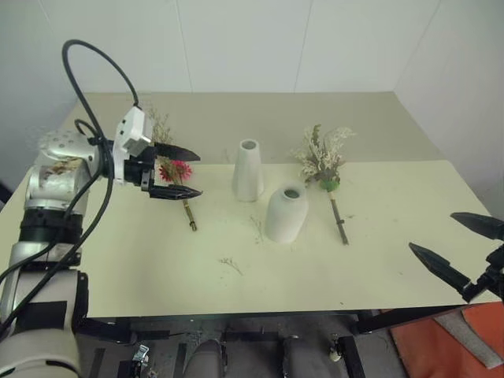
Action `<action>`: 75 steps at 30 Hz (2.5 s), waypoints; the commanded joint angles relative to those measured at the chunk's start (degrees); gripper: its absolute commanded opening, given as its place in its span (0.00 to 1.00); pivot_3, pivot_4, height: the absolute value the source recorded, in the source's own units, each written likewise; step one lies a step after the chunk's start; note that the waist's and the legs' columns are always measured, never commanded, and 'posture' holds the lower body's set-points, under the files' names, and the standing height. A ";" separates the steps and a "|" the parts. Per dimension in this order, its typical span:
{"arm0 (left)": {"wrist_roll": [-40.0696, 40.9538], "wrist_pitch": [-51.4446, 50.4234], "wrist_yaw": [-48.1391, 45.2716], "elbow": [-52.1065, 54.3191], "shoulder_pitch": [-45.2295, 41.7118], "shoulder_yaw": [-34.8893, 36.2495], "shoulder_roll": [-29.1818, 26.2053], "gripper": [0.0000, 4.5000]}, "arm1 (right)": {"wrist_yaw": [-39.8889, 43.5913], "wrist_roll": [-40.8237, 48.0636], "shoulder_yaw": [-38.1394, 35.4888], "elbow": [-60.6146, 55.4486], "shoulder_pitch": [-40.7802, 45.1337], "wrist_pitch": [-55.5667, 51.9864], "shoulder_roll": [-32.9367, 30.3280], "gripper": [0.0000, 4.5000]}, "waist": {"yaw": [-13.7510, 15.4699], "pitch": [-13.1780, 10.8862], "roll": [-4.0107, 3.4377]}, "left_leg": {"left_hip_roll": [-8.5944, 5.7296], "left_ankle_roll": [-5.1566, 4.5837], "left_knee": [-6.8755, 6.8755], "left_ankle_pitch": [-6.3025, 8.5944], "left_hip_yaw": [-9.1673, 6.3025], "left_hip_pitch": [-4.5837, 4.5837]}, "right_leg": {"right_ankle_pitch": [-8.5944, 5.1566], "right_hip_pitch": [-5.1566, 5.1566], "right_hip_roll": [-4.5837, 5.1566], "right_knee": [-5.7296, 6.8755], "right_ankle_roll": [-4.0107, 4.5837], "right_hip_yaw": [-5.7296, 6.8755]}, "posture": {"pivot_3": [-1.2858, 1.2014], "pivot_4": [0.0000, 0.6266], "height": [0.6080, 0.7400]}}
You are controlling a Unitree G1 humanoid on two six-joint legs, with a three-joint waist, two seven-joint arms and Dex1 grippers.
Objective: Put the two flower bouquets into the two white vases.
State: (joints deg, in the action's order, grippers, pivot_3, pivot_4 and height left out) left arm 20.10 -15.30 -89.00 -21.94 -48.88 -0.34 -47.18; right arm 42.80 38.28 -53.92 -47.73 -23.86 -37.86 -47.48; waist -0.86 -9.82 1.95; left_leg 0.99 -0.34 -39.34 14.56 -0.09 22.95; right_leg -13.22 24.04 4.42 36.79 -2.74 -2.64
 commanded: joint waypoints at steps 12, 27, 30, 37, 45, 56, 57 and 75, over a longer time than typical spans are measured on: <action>5.67 -6.89 7.01 15.07 11.36 8.62 -4.84 0.99 | 3.46 -2.78 6.88 8.76 9.29 2.01 -7.28 1.00 | 0.19 0.00 0.00 | 0.00 0.00 0.00 0.00 -0.01 0.01 | 0.00 0.00 0.00 -0.01 0.00 0.02 | 0.52 0.24 1.00; 3.35 -19.41 24.36 17.59 12.47 7.54 -3.71 0.99 | 1.15 -4.38 14.57 12.77 18.37 -0.11 -8.91 1.00 | 0.08 0.00 0.00 | -0.01 0.00 0.00 0.00 0.01 -0.03 | 0.01 -0.01 0.01 0.01 0.00 0.00 | 0.52 0.24 1.00; 6.41 -30.20 34.13 23.72 11.47 8.93 1.05 0.99 | 1.47 -2.96 17.22 12.17 21.44 -0.33 -9.48 1.00 | 0.29 0.00 0.01 | -0.02 0.00 -0.01 0.00 -0.01 -0.02 | 0.01 -0.02 0.02 0.02 -0.01 0.00 | 0.52 0.24 1.00; 2.07 -53.58 64.59 24.09 5.29 14.39 15.94 0.99 | 1.53 -3.74 24.23 14.03 28.71 0.38 -11.02 1.00 | 0.21 0.00 0.02 | -0.04 0.00 -0.08 0.00 -0.10 0.09 | 0.02 0.06 0.02 0.03 -0.01 0.05 | 0.52 0.24 1.00; -11.84 -77.10 89.41 31.93 -6.15 20.52 33.17 0.99 | 2.51 -5.25 29.20 16.62 32.18 1.42 -11.08 1.00 | 0.46 -0.05 0.13 | -0.09 -0.01 -0.40 0.01 -0.22 0.29 | 0.06 0.11 0.02 0.14 -0.06 0.11 | 0.52 0.24 1.00; -15.74 -65.53 93.60 15.44 -7.64 20.20 35.15 0.99 | 2.46 -5.32 29.60 16.22 33.47 0.66 -11.07 1.00 | 0.33 -0.05 0.11 | -0.16 0.01 -0.37 0.01 -0.21 0.21 | 0.09 0.09 0.08 0.16 -0.07 0.03 | 0.52 0.24 1.00; -15.71 -64.23 93.74 13.79 -7.76 20.02 35.60 0.99 | 2.38 -5.19 29.53 16.06 33.67 0.50 -11.15 1.00 | 0.50 -0.05 0.11 | -0.16 0.01 -0.37 0.01 -0.22 0.23 | 0.09 0.09 0.08 0.15 -0.07 0.05 | 0.52 0.24 1.00; -14.47 -40.90 96.92 -15.58 -15.44 20.29 35.66 0.79 | 0.96 -5.34 27.20 13.52 32.08 -1.71 -10.87 1.00 | 1.05 -0.05 0.12 | -0.16 0.01 -0.37 0.01 -0.20 0.28 | 0.09 0.11 0.09 0.12 -0.08 0.09 | 0.52 0.24 1.00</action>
State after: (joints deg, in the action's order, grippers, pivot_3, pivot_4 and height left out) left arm 4.75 -58.65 7.39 -36.83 -62.29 19.87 -11.43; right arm 44.62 32.81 -23.85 -32.39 8.13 -39.30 -57.84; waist 0.19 -9.87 2.07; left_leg 0.82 -0.33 -39.71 14.58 -0.29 23.23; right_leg -13.12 24.15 4.51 36.90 -2.82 -2.56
